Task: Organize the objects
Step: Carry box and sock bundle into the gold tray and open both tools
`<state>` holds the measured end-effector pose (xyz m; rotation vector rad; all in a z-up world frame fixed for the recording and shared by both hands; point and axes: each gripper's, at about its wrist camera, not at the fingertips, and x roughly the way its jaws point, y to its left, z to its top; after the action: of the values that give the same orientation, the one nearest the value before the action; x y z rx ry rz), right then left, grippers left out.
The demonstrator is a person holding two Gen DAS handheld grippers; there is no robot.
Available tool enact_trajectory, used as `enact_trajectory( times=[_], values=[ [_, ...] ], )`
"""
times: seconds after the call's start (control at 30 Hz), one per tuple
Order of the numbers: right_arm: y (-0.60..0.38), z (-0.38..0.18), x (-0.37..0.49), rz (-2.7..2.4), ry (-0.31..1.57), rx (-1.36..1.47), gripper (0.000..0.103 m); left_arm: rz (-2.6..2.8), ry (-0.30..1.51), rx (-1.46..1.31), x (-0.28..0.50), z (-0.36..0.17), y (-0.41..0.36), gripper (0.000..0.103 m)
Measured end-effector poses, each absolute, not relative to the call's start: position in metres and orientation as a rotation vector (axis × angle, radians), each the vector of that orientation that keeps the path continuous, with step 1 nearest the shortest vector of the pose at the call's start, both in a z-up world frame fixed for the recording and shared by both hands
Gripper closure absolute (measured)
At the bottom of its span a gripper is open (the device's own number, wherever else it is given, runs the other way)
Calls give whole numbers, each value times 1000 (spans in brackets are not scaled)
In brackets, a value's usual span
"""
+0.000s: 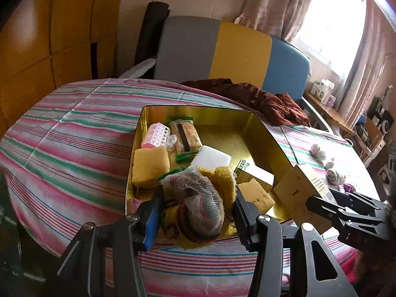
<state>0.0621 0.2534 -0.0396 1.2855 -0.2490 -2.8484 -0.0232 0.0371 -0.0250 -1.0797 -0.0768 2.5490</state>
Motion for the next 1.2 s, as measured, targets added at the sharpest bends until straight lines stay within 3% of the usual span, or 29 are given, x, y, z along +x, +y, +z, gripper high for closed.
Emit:
enact_trajectory(
  times=[0.73, 1.2],
  values=[
    [252, -28, 40, -2869, -199, 1288, 52, 2521, -31, -1047, -45, -19, 59, 50],
    [263, -16, -19, -2889, -219, 1287, 52, 2466, -183, -1117, -94, -18, 57, 50]
  ],
)
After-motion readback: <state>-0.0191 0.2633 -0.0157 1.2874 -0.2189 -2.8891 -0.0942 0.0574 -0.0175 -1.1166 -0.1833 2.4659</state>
